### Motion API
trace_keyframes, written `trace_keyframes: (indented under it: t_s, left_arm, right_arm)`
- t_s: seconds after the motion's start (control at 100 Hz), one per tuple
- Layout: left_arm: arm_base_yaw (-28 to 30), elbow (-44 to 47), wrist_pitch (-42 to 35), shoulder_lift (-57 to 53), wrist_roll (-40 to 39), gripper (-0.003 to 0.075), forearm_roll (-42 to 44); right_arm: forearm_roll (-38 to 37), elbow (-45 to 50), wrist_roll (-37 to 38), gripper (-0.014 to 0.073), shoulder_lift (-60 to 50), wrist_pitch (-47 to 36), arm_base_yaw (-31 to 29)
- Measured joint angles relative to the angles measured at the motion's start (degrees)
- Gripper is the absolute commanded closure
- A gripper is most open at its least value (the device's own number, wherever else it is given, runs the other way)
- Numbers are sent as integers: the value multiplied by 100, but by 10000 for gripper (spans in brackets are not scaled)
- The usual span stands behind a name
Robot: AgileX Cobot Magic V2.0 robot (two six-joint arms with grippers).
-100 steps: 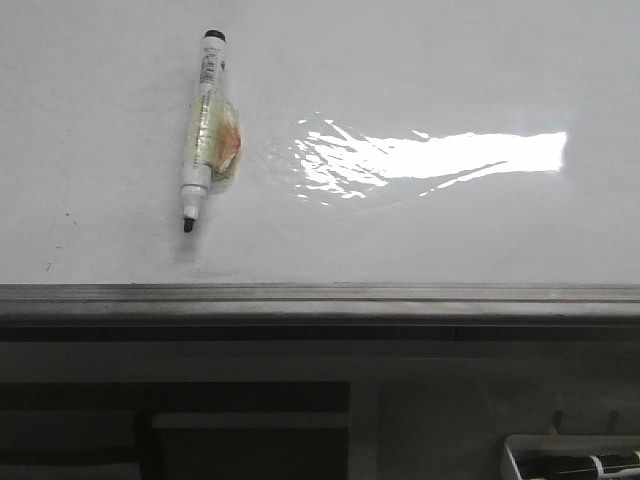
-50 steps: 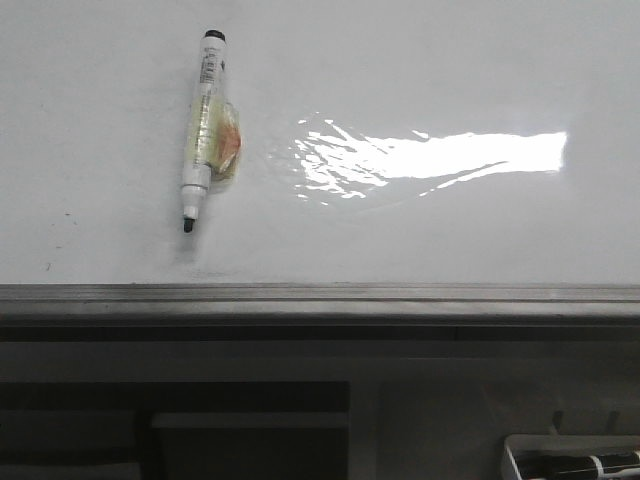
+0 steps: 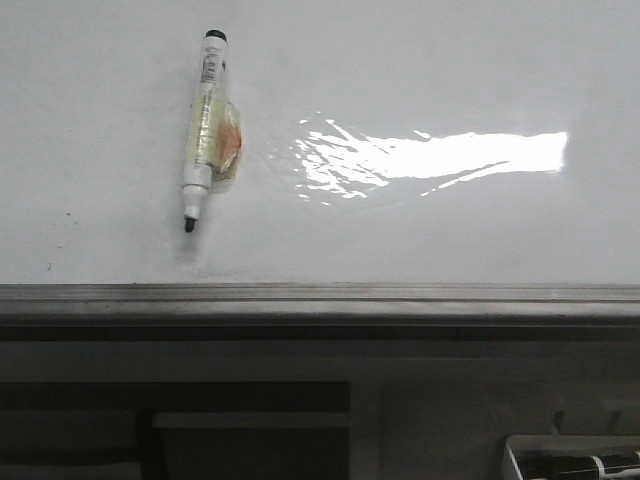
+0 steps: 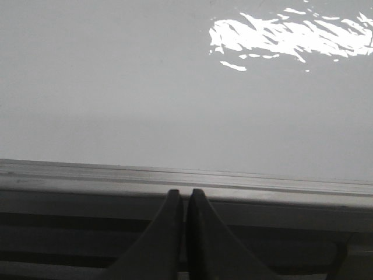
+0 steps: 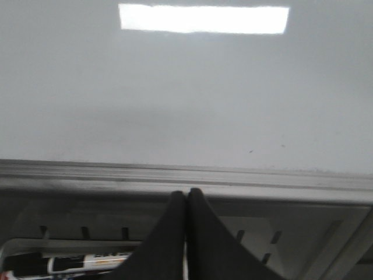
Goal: Write number 5 on whiteboard
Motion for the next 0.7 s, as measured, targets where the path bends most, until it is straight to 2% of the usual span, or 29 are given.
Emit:
trace_keyframes:
  t_s: [0.14, 0.21, 0.27, 0.33, 0.4, 0.49, 0.7]
  left_arm:
    - [0, 0, -31, 0, 0, 741, -211]
    - [0, 0, -157, 0, 0, 741, -863]
    - [0, 0, -296, 0, 0, 741, -1786]
    - [0, 0, -446, 0, -11, 741, -2789]
    - [0, 0, -554, 0, -22, 741, -3568]
    - [0, 0, -722, 0, -22, 741, -3991]
    - [0, 0, -1107, 0, -22, 741, -5277]
  right_arm:
    - [-849, 11, 0, 655, 0, -209, 0]
    - [-1018, 11, 0, 655, 0, -463, 0]
    - [-977, 11, 59, 655, 0, -767, 0]
    - [-660, 11, 285, 655, 0, -1206, 0]
    - [-199, 11, 494, 655, 0, -1681, 0]
    - [345, 11, 607, 655, 0, -2022, 0]
    - [1755, 11, 1004, 655, 0, -2094, 0]
